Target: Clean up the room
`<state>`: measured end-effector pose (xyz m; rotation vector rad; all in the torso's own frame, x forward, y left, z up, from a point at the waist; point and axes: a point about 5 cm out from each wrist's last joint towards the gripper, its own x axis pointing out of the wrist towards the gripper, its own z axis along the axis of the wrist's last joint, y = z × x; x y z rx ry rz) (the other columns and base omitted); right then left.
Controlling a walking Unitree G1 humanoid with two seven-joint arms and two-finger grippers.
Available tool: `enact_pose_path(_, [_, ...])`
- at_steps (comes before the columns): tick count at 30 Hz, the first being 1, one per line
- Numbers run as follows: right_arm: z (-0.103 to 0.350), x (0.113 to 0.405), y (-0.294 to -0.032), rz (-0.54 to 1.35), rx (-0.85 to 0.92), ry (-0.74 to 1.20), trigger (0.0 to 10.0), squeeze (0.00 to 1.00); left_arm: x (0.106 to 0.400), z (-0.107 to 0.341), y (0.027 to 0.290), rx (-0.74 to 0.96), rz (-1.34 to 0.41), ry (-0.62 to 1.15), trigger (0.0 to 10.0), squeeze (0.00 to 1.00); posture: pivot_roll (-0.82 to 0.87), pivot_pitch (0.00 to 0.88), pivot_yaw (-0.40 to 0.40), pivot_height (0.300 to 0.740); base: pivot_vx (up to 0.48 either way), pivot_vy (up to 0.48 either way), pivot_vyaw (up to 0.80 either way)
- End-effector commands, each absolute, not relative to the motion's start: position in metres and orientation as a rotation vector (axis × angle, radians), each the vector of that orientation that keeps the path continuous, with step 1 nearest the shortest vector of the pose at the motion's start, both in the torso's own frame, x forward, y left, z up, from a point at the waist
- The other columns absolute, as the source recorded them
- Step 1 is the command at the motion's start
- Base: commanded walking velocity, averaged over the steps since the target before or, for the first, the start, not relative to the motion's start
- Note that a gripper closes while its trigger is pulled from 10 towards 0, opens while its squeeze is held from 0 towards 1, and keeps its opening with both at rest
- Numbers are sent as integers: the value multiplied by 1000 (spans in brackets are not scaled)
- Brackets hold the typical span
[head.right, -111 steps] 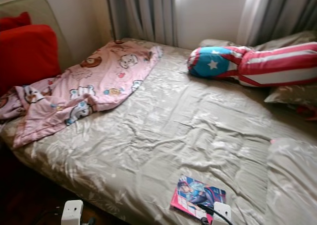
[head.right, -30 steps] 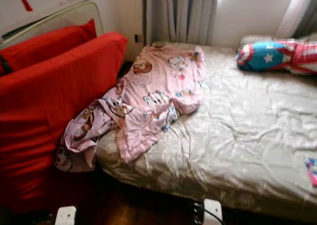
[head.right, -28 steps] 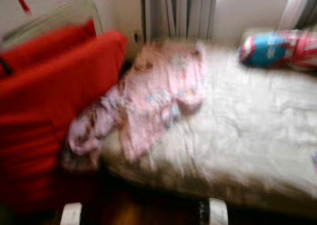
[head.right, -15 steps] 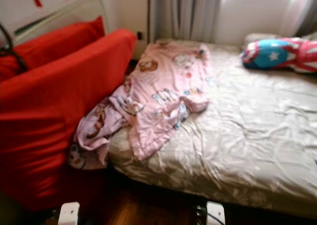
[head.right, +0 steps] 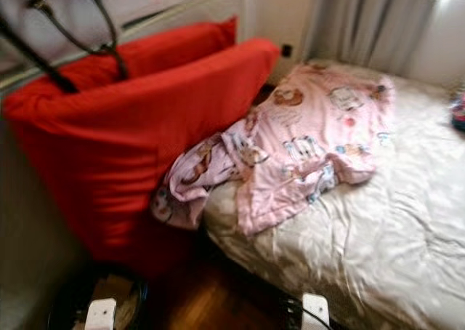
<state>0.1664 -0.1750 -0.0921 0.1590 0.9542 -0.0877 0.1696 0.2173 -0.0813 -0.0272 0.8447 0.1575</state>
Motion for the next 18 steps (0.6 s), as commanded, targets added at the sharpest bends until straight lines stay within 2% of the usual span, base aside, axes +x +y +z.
enact_pose_path(1, [-93,163,-180,-101,153,958,10000,0,165,-84,216,-27,156,864,10000,0,37,1,-9,740,0,0,800])
enact_pose_path(11, [-93,164,-181,-96,153,959,10000,0,165,-84,215,-30,158,861,10000,0,37,2,-12,740,0,0,744])
enact_pose_path(18, [-93,163,-181,-113,171,954,10000,0,166,-84,214,-36,161,860,10000,0,36,1,-15,740,0,0,0])
